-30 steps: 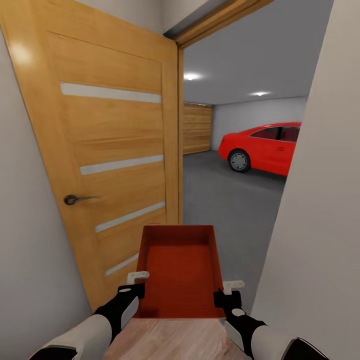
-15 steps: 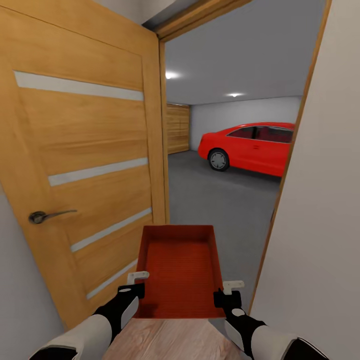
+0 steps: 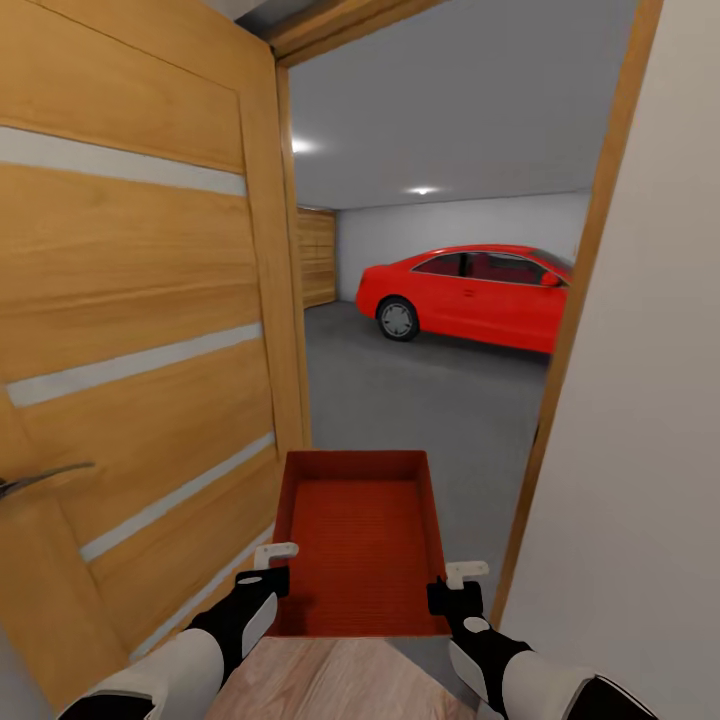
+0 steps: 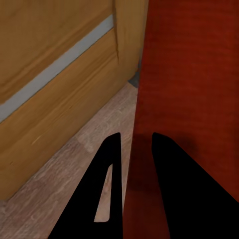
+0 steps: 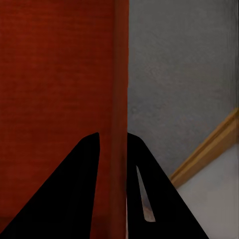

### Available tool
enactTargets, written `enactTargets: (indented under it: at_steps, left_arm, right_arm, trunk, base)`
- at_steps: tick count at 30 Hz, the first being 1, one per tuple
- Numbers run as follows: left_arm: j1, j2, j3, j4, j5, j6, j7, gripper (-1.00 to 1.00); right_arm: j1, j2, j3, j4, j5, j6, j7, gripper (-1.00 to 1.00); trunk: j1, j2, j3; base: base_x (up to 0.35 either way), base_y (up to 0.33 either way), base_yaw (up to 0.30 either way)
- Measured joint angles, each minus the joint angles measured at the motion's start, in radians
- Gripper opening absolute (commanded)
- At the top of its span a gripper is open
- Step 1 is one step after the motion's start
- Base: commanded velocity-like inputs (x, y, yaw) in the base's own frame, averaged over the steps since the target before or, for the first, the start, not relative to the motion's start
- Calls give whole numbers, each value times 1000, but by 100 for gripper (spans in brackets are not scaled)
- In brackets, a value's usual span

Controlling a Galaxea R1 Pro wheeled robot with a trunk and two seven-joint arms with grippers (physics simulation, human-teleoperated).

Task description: Move the two storage containers from the living room to the garage. In the garage, place one container on the floor and stack the other container on top of it (either order is fine).

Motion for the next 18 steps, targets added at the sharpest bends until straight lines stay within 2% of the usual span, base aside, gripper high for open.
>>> enactTargets:
  at_steps: [18]
  left_arm:
    - [0,0,1,0,-1,0,0,-100]
  right_arm:
    - [0,0,2,1,-3,-1,1,-100]
  trunk:
    - [0,0,0]
  base:
    - [226,239,-285]
